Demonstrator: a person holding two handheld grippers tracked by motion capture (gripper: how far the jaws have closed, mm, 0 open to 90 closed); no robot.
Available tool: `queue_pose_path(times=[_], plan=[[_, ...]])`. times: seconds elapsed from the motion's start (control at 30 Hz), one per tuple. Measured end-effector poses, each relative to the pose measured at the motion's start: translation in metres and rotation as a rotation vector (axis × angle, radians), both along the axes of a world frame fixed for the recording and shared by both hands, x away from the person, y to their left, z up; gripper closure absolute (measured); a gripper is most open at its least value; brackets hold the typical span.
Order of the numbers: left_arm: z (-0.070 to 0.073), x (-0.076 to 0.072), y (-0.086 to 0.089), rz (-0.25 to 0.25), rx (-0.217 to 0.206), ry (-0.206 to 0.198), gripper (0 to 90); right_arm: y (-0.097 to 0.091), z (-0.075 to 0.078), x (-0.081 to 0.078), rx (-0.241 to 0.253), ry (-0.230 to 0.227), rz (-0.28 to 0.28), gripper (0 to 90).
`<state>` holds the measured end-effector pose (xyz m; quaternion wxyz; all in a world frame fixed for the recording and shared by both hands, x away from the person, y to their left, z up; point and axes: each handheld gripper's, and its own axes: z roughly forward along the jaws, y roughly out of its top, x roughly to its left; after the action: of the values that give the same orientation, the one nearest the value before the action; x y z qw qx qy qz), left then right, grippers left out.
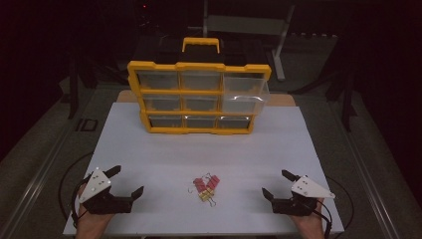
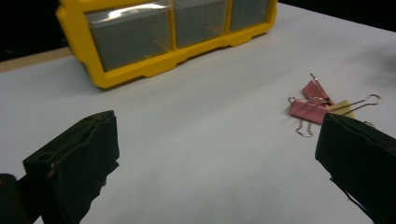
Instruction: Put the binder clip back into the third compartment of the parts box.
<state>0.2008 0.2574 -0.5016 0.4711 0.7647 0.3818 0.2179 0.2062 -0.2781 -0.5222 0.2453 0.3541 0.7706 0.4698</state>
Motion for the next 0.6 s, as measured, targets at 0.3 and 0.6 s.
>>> queue_pose_path(times=[0.3, 0.6], plan=[[0.007, 0.007, -0.011, -0.042, 0.016, 0.025, 1.6, 0.000, 0.001, 0.000, 0.002, 0.004, 0.005, 8.8], [0.008, 0.028, -0.039, -0.130, 0.067, 0.080, 2.1, 0.001, 0.001, 0.001, -0.004, 0.008, 0.011, 8.8]])
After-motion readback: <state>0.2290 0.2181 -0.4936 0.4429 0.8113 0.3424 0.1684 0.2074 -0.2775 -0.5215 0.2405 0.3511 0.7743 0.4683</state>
